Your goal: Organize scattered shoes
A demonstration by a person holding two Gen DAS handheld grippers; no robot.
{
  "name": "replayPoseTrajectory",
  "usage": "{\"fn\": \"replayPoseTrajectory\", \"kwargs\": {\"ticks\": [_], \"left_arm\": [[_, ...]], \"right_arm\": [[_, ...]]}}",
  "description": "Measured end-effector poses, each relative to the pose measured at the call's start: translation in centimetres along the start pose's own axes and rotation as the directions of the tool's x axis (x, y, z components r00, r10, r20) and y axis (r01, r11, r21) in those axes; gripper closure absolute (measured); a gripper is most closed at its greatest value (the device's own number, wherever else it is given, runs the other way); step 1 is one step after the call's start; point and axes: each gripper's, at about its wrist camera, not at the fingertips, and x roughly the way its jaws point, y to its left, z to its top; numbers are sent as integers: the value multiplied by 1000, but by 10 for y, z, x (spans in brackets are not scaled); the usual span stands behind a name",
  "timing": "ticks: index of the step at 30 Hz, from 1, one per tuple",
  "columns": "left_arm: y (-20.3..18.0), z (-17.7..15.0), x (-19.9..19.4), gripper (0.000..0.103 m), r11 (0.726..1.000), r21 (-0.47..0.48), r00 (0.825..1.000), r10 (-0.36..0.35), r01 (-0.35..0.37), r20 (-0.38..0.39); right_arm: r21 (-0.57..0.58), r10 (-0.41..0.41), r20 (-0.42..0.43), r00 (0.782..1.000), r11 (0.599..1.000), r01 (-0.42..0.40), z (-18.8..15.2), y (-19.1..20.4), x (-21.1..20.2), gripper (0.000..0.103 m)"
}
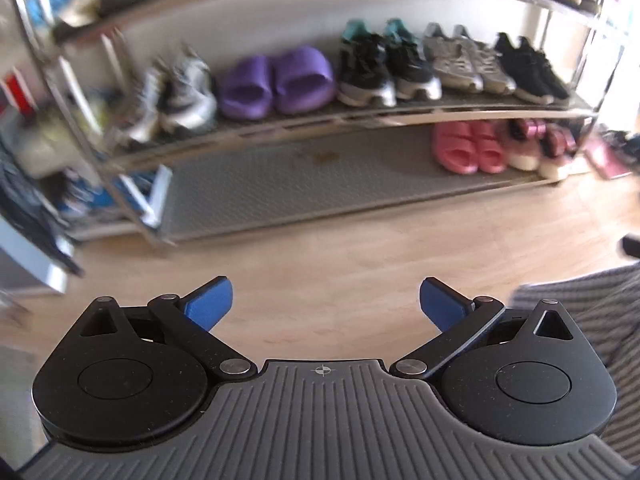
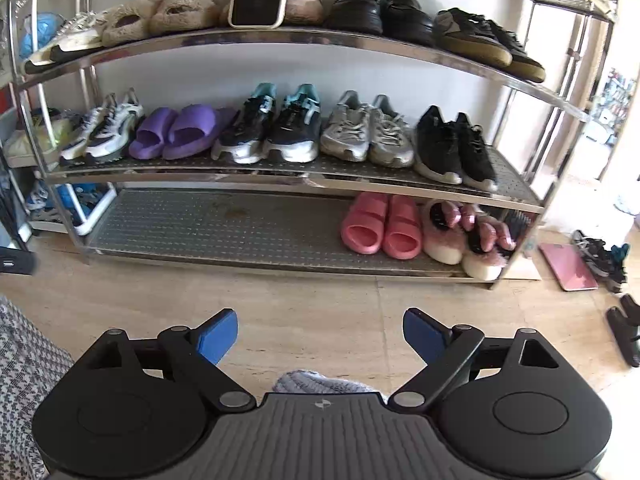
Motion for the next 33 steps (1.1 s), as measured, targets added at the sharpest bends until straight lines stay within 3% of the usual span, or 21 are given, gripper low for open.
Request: {"fn": "replayPoseTrajectory", "kwargs": {"ticks": [2, 3, 7, 11, 14, 19, 25, 33], "left_arm": [[-3, -7, 1, 8, 1000, -5, 1000, 15, -15, -5], [-4, -9, -3, 2, 1000, -10, 1000, 15, -15, 0], [-15, -14, -14, 1, 998, 48, 998, 48, -50, 39], [-20, -21, -4, 1, 989, 121, 996, 74, -80, 57], [-20, -19, 3, 1, 992, 106, 997, 69, -72, 31], [-13, -22, -2, 1, 999, 46, 998, 26, -29, 63], [-20, -22, 0, 1, 994, 80, 996, 64, -69, 67], [-19, -23, -1, 1, 997, 70, 997, 27, -32, 68]], "right_arm": [[23, -19, 16, 1000, 1000, 18, -2, -7, -7, 14], [49, -14, 28, 999, 999, 13, -2, -11, -11, 11], [165, 19, 49, 999, 986, -27, -1, -35, -13, 9], [86, -28, 94, 995, 996, 20, -2, -37, -10, 8], [60, -27, 71, 997, 998, 22, -2, -33, -3, 12], [61, -47, 90, 995, 997, 41, -5, -32, -4, 11], [72, -60, 82, 995, 996, 54, -5, -32, -5, 11], [65, -90, 64, 994, 994, 86, -7, -31, -4, 11]]}}
